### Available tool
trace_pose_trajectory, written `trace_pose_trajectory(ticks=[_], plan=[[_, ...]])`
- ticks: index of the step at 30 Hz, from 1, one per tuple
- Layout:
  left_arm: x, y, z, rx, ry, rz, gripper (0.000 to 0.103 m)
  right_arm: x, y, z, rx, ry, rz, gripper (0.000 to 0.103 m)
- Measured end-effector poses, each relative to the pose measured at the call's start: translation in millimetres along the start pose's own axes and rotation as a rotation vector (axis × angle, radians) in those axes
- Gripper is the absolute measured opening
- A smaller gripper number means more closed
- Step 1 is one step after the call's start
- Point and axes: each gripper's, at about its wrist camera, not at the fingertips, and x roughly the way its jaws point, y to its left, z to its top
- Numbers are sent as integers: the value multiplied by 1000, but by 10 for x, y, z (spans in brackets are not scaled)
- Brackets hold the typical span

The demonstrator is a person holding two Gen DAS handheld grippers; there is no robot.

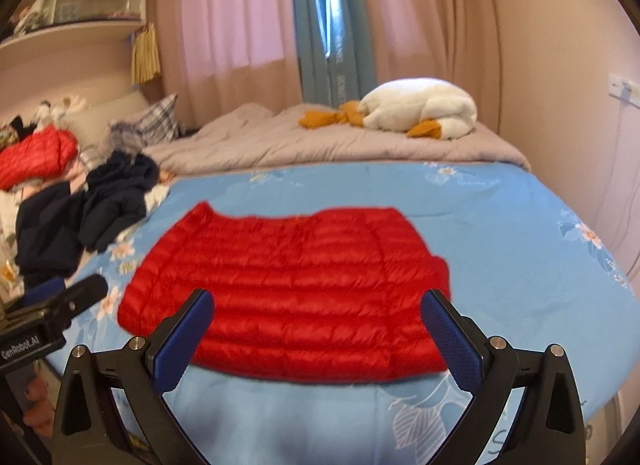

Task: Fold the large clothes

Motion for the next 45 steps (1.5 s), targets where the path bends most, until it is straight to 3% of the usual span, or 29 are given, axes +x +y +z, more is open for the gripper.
trace_pose_trajectory(ticks=[6, 45], plan=[[53, -42, -112, 0, 56, -14, 103, 45, 110, -126, -16, 51, 25, 102], [126, 57, -153, -2, 85, 52, 103, 88, 168, -196, -21, 81, 7, 102]])
